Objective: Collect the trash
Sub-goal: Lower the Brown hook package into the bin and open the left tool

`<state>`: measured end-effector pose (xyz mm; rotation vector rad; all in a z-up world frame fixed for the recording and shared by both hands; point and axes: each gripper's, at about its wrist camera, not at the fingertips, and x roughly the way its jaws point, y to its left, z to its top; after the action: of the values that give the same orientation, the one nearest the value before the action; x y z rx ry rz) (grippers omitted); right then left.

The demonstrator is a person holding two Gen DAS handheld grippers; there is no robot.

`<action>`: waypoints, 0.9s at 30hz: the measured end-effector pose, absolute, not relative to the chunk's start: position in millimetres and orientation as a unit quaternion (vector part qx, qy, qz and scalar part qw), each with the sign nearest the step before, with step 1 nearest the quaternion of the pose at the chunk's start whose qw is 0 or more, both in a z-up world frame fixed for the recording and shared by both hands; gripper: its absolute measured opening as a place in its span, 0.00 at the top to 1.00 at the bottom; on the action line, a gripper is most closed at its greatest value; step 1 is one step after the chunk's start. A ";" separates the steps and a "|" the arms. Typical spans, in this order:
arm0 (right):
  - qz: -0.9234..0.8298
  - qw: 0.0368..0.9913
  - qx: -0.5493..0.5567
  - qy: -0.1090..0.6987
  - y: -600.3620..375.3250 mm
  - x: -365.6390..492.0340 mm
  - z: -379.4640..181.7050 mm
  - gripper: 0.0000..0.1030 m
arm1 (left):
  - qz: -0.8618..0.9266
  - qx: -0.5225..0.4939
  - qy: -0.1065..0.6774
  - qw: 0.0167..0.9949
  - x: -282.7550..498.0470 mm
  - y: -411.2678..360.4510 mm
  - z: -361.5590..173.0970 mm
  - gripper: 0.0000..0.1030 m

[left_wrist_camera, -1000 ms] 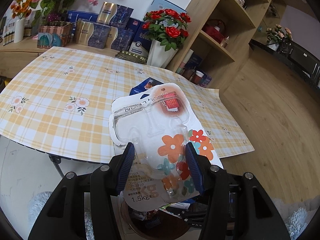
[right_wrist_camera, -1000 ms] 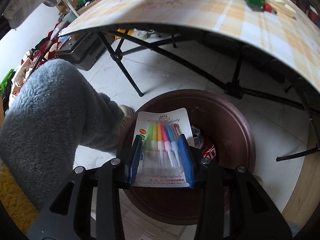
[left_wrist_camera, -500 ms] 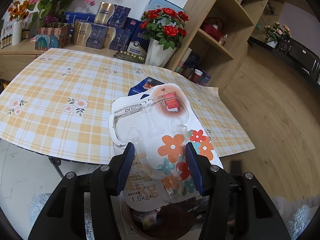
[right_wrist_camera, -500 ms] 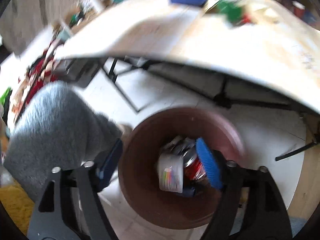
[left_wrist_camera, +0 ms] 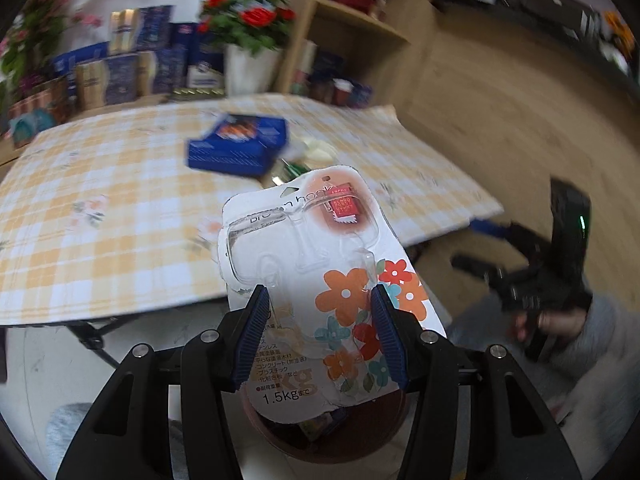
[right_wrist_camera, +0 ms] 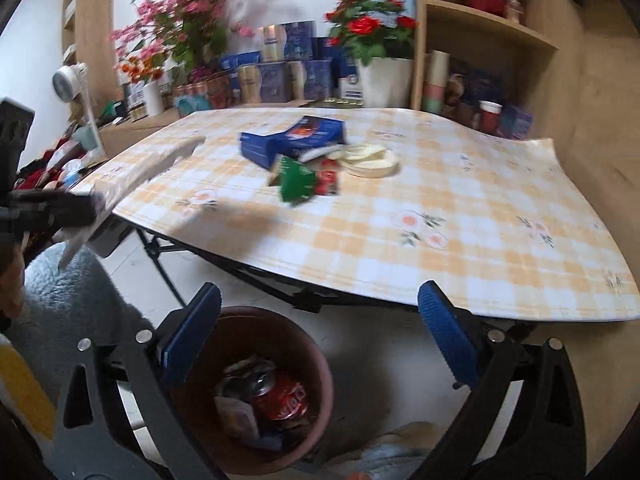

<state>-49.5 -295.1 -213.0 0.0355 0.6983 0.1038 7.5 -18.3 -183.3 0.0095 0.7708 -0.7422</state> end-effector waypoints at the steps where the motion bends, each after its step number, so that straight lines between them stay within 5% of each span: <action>1: 0.042 0.938 0.032 0.343 -300.2 -50.1 -214.8 0.06 | -0.362 0.011 0.375 0.854 4.3 -25.0 -190.9 0.50; 27: -0.009 0.933 0.109 0.343 -323.6 -44.4 -227.2 0.06 | -0.419 0.098 0.435 0.791 -19.2 -68.2 -236.1 0.50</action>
<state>-44.4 -323.6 -227.2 0.2234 0.7016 -0.0175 -19.2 -68.2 -236.1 0.2113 0.9365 -0.9023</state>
